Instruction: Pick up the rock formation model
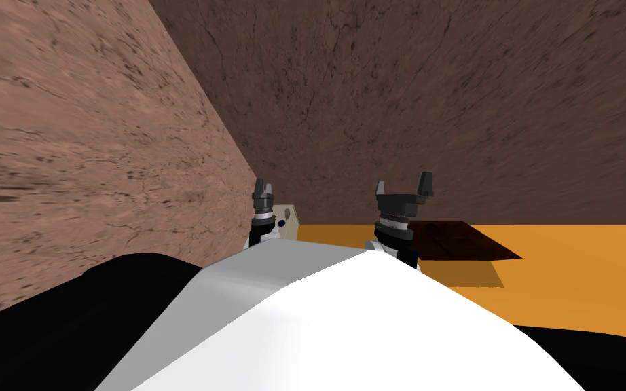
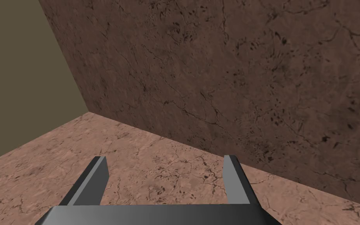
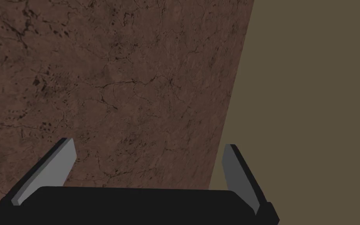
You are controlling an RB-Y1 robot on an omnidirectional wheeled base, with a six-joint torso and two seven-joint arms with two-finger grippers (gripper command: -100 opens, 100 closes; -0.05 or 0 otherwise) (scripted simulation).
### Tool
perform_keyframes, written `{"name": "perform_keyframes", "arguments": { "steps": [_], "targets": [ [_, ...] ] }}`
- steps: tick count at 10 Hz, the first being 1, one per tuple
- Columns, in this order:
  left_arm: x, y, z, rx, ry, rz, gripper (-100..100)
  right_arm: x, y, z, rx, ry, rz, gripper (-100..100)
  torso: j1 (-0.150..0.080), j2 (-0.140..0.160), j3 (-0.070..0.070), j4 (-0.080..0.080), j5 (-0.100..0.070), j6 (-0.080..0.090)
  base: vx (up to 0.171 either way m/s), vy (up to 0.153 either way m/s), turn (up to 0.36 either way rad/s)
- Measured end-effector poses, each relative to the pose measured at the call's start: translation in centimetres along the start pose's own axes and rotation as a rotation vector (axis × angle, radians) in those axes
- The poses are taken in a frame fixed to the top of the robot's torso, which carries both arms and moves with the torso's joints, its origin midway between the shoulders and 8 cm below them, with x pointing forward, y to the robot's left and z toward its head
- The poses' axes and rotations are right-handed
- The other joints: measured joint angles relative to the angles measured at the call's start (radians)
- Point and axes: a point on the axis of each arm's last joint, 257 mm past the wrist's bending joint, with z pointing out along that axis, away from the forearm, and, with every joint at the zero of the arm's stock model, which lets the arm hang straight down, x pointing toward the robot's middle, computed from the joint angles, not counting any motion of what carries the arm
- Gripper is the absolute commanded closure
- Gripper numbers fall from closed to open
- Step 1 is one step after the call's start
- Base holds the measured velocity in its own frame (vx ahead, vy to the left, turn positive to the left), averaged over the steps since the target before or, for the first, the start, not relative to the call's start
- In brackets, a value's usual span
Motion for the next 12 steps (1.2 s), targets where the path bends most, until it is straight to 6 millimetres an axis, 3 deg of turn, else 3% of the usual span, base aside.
{"name": "perform_keyframes", "arguments": {
  "steps": [5,12],
  "targets": [
    [-1.1,5.5,-1.6,-0.109,0.043,0.032,-100,0.0,0.0,0.0,0.0,0.0,0.0,0,-0.006,-0.002,-0.001,-0.001,-0.001,0.0,0.029,-0.097,0.042],
    [-4.1,12.5,-3.5,-0.262,0.039,0.059,-100,0.0,0.0,0.0,0.0,0.0,0.0,0,-0.003,-0.003,-0.002,-0.001,-0.001,0.0,0.031,-0.047,0.03]
  ]
}}
